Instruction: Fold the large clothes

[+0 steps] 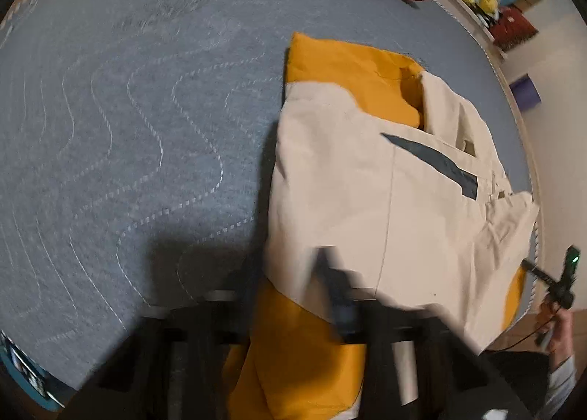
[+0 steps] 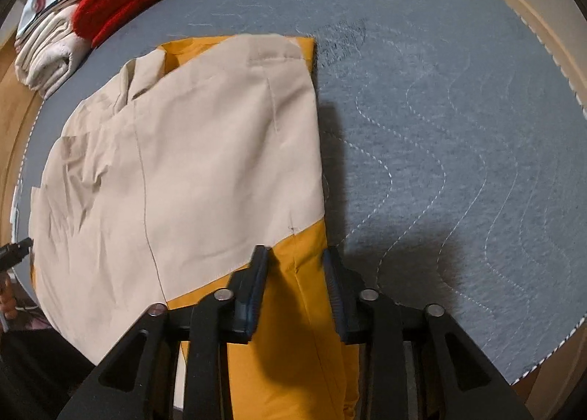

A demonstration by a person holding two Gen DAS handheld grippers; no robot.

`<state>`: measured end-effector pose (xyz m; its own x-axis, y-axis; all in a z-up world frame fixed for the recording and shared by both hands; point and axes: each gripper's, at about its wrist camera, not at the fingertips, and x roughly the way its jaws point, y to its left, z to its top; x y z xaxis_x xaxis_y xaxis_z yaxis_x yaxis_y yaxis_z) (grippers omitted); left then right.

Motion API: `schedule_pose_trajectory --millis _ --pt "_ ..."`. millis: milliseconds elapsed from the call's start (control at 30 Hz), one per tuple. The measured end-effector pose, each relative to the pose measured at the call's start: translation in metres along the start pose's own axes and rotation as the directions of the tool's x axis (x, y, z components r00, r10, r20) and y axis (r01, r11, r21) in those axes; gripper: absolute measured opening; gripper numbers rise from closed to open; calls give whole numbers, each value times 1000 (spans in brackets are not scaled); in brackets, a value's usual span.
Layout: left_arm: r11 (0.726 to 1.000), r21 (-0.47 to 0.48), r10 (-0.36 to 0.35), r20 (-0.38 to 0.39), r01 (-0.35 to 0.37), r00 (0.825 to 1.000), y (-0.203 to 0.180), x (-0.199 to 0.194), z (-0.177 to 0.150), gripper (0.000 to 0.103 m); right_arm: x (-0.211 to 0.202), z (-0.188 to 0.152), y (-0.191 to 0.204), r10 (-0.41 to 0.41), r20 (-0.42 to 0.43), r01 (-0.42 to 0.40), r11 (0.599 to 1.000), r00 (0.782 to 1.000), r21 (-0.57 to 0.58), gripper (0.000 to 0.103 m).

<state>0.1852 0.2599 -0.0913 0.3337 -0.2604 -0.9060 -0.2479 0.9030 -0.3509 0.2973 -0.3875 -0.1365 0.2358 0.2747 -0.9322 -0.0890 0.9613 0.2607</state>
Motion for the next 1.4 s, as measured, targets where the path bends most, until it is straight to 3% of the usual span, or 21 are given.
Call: schedule_pose_trajectory --millis 67,133,233,300,367,467,533,567,633,700,733,800,900,967,1033,1100,1167,1267,1333,1400 --pt "999 4 -35 87 35 996 -2 -20 3 1 -12 0 2 20 41 -20 1000 999 -10 7" --pt "995 11 -96 240 96 966 -4 -55 7 1 -33 1 0 62 114 -64 998 992 14 4" --pt "995 3 -96 345 101 934 -5 -76 10 1 -73 3 -7 102 281 -124 990 954 62 3" --pt "998 -15 -45 345 54 938 -5 -71 15 1 -88 7 -8 100 371 -135 988 923 69 3" --pt "999 -48 -8 319 24 948 -2 -61 20 1 -87 14 -5 54 391 -89 993 919 71 3" --pt "996 -86 39 243 -19 969 0 -42 29 1 -61 29 0 2 326 -29 996 945 79 3" --pt "993 -101 83 227 -62 970 -1 -36 34 1 -43 36 1 -49 254 29 996 966 81 3" --pt "993 -96 90 255 -67 963 -4 -41 37 1 -37 40 1 -64 229 45 995 971 88 3" --pt "998 -43 66 376 -54 924 -19 -61 42 1 -37 50 6 -70 254 43 993 965 109 3" --pt "998 -13 68 439 -69 896 -27 -69 48 1 -52 57 15 -83 347 45 992 934 116 3" --pt "997 -18 78 448 -78 890 -27 -68 52 1 -58 58 17 -92 380 49 991 920 123 3" --pt "996 -48 89 448 -75 890 -22 -62 61 1 -67 62 22 -119 446 60 988 887 145 3" --pt "993 -78 112 428 -87 897 -19 -43 75 1 -67 71 29 -141 476 72 984 868 161 3" --pt "991 -80 132 372 -110 919 -16 -19 85 1 -48 83 33 -157 432 99 983 888 154 3" --pt "987 -67 160 261 -148 952 -10 13 90 1 -23 90 34 -190 343 146 978 920 149 3" --pt "981 -51 192 159 -186 968 -4 40 89 2 12 94 29 -208 229 177 973 951 149 3" --pt "979 -38 204 140 -200 969 -3 49 91 2 30 95 24 -201 170 177 973 965 150 3" --pt "980 -56 200 200 -193 959 -4 40 99 2 40 100 25 -217 143 197 970 966 145 3" --pt "981 -67 193 230 -182 954 -3 36 103 1 34 104 26 -218 166 190 967 962 173 3" --pt "981 -63 195 205 -186 959 -2 42 104 1 21 106 28 -204 242 158 968 949 197 3"
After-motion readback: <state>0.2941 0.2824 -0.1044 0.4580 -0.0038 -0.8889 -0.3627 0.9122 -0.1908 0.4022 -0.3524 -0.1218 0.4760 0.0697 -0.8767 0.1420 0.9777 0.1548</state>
